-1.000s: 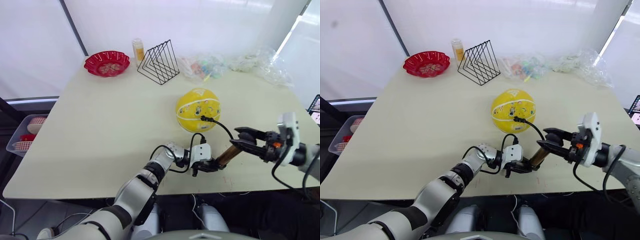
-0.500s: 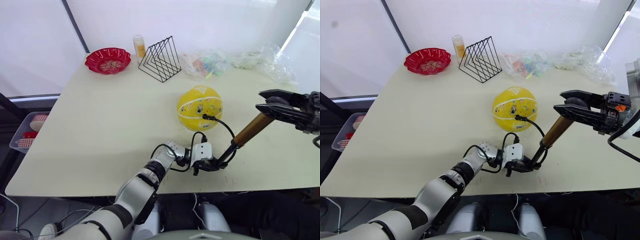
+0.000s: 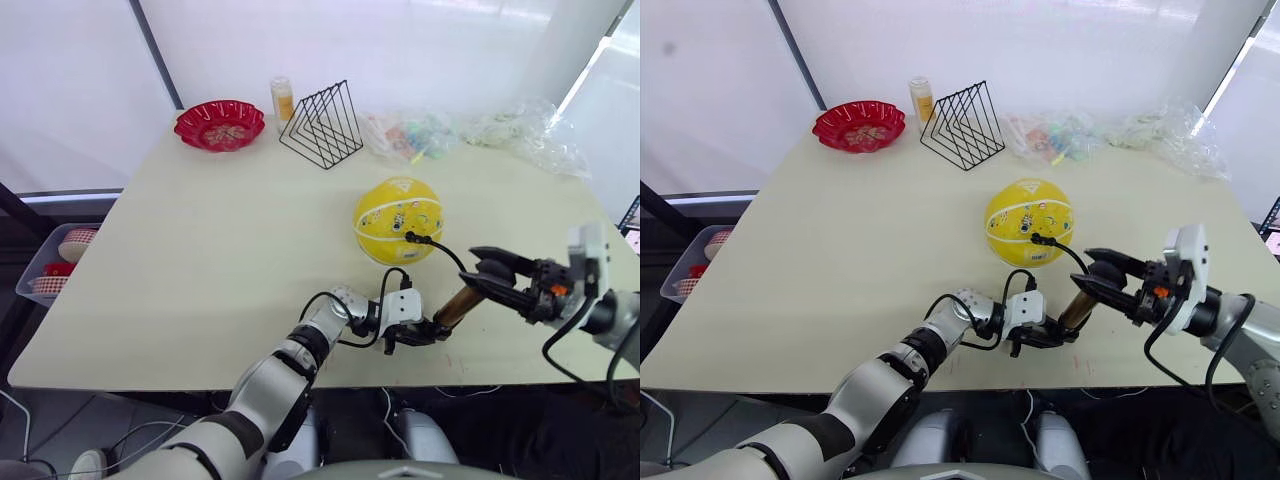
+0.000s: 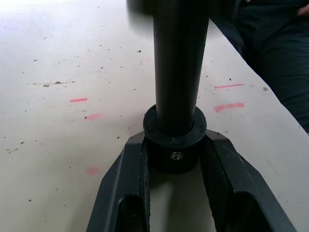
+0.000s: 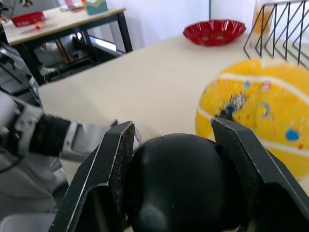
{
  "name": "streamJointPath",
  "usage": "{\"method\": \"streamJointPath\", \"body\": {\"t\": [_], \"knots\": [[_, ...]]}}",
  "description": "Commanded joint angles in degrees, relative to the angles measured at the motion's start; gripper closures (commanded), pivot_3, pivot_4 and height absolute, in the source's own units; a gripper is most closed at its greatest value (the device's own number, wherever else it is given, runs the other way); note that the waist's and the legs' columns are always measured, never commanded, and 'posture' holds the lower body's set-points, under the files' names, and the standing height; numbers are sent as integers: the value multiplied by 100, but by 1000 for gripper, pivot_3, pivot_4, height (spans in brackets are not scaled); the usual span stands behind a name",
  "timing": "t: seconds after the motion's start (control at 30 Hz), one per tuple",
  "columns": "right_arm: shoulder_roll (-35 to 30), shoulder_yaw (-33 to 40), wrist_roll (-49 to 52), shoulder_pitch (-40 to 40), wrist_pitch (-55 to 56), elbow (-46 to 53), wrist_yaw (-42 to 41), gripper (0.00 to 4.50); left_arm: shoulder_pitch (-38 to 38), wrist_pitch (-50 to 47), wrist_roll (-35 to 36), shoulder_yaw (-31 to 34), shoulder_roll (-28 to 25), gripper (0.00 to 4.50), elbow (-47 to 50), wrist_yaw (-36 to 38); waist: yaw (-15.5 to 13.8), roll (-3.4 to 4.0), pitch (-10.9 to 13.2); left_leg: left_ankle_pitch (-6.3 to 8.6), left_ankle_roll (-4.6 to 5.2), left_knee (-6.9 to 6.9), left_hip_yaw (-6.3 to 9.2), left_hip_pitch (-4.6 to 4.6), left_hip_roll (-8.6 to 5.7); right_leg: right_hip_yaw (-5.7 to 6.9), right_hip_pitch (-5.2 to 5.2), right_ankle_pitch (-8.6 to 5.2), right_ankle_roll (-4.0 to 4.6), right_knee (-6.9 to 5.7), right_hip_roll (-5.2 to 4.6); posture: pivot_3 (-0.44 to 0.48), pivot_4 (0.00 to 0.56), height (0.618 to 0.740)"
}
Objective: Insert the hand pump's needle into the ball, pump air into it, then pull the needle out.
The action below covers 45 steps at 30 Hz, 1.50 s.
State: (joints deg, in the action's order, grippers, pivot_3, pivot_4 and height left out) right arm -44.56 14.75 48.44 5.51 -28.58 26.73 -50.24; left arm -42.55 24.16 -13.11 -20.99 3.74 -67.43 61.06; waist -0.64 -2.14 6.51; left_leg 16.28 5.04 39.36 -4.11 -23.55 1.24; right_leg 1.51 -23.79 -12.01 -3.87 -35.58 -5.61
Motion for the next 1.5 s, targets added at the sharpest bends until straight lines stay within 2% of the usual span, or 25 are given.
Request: {"method": "streamJointPath", "body": {"t": [0.03, 0.17, 0.37, 0.53, 0.63, 0.77, 1.0, 1.07, 1.17, 1.27, 1.37, 1.5], "knots": [[-40, 2, -224, 112, -25, -148, -99, 2451, 209, -197, -330, -245, -242, 3507, -388, 112, -2, 2, 1, -1, -1, 0, 4, 0, 0, 4, 2, 0, 1, 0, 0, 0, 150, 737], [-371, 674, 374, -299, -339, 60, -42, 2451, 216, -184, -343, -253, -255, 3507, -386, 127, -7, 21, 12, -5, -9, 0, 6, -8, 0, 7, 2, 1, 2, 0, -3, 0, 150, 737], [-1306, 1868, 1916, -1321, -1280, 133, 377, 2451, 212, -179, -344, -253, -246, 3507, -390, 144, -16, 93, 69, -7, -11, 4, 7, -20, -5, 15, -6, 1, 3, 0, -14, 0, 150, 737], [-1841, 2404, 2542, -1821, -1817, -114, 630, 2451, 216, -182, -345, -255, -228, 3507, -393, 157, -15, 98, 84, -7, -11, 3, 9, -27, -5, 19, -8, 1, 2, 5, -13, 0, 150, 737], [-1938, 2496, 2698, -1915, -1997, -176, 748, 2451, 213, -185, -337, -257, -219, 3507, -395, 158, -13, 94, 87, -7, -10, 3, 7, -28, -7, 18, -7, 1, 2, 6, -15, 0, 150, 737], [-1645, 2233, 2595, -1568, -2096, 101, 885, 2451, 208, -191, -324, -257, -210, 3507, -394, 153, -14, 90, 87, -7, -10, 3, 9, -26, -7, 18, -6, 1, 2, 6, -15, 0, 150, 737], [-914, 1226, 1502, -681, -1642, 440, 800, 2451, 186, -208, -320, -247, -210, 3509, -404, 123, -3, 50, 59, -7, -11, 3, 11, -14, -5, 18, 6, 1, 2, 5, -11, 0, 150, 737], [-640, 871, 1137, -530, -1357, 362, 738, 2451, 183, -210, -323, -249, -215, 3509, -410, 116, 2, 31, 44, -7, -11, 4, 12, -9, -4, 17, 9, 1, 2, 4, -10, 0, 150, 737], [93, -180, 220, -211, -672, 133, 650, 2451, 198, -212, -324, -245, -229, 3509, -421, 96, 8, 1, 11, -8, -12, 4, 17, -6, -2, 19, 12, 1, 3, 3, -5, 0, 150, 737], [231, -559, -461, -22, -184, -100, 453, 2451, 196, -199, -325, -239, -227, 3509, -411, 93, 12, 15, -5, -7, -12, 3, 20, -4, 2, 19, 12, 1, 4, 4, 2, 0, 150, 737], [223, -607, -705, 18, 67, -145, 339, 2451, 199, -184, -319, -232, -216, 3509, -383, 113, 10, 11, -8, -8, -13, 4, 20, 0, 2, 22, 12, 1, 4, 4, 2, 0, 150, 737], [-84, 164, -28, -140, -245, 277, 302, 2451, 216, -177, -321, -230, -222, 3509, -383, 110, -5, 27, 0, -8, -14, 3, 21, -6, 2, 23, 10, 1, 6, 4, -1, 0, 150, 737]]}}
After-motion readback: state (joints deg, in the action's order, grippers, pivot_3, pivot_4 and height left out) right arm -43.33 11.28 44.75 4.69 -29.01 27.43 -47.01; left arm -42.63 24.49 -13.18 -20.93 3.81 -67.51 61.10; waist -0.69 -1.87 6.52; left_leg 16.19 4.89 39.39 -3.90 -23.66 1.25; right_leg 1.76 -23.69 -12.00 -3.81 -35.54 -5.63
